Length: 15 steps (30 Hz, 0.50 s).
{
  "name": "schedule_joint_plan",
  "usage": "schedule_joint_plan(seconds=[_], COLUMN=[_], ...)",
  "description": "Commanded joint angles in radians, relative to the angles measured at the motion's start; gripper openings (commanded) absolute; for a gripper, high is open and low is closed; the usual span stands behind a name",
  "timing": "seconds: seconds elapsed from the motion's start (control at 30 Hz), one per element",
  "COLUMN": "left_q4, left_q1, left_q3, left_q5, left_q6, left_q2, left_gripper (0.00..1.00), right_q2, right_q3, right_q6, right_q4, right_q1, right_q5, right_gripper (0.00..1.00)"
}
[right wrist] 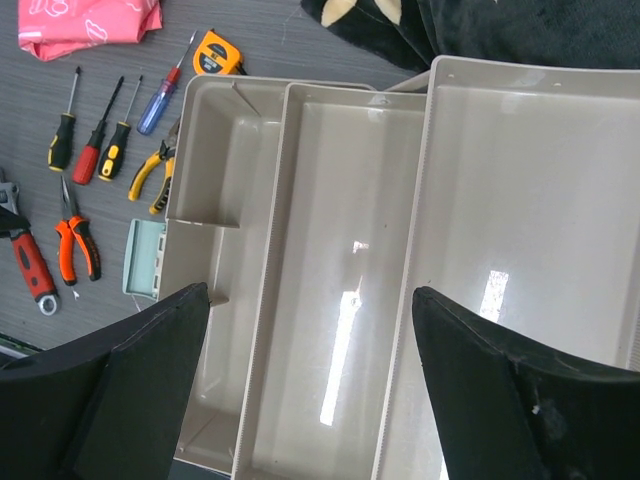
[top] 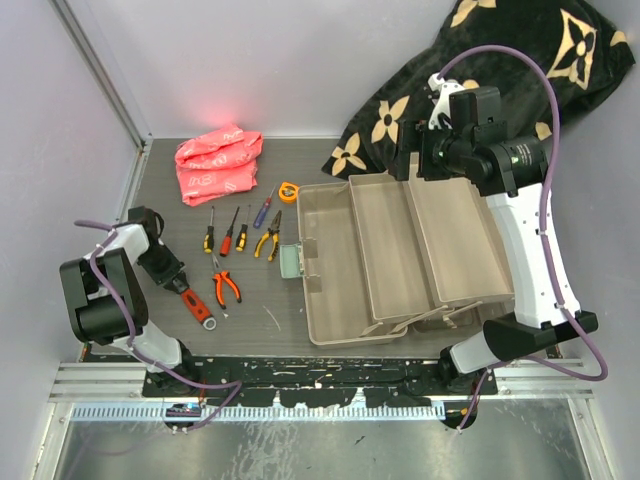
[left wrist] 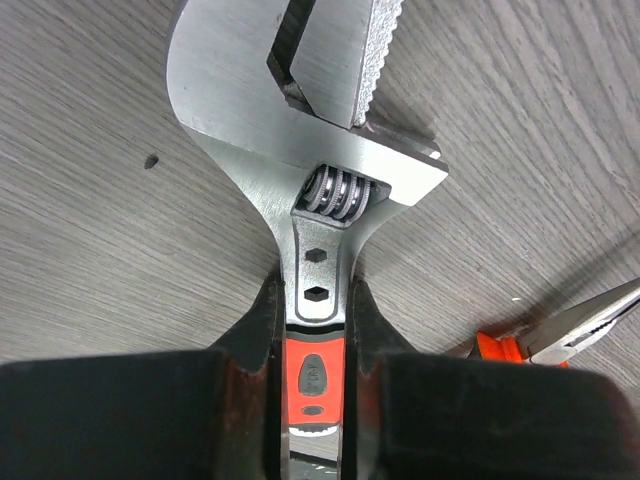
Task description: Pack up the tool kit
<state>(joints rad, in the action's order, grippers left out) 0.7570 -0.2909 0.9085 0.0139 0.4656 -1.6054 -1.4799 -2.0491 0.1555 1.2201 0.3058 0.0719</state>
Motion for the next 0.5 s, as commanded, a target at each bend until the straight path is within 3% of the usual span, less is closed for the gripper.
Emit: schedule_joint_plan(seconds=[0.0,0.17,0.27,0.47], left_q4=[-0.060,-0.025,-0.007,0.089], left_q1=[-0.001,-0.001,0.004,0.052], left_q3=[-0.039,0.020,0.080,0.236], left_q5=[0.037,0.068,0.119,0.165], left_q6=[-0.017,-0.065,-0.102,-0.166], left_q2=[-0.023,-0.006,0.032,0.098], left_gripper=[0.00,0.00,0.00,0.00], right_q2=[0.024,0.032,0.047,0.070], right_q3=[0.003,0.011,0.026,0.061], right_q6=[-0.018,-0.024,-0.023,-0.025], right_q4=[-0.036,-0.037,-0.049,-0.075], right_q1=[0.004,0.004,0.004,0.004], right_q5=[0.002,0.001,-0.006,-0.021], right_gripper=[0.88,0.89,0.99,1.00])
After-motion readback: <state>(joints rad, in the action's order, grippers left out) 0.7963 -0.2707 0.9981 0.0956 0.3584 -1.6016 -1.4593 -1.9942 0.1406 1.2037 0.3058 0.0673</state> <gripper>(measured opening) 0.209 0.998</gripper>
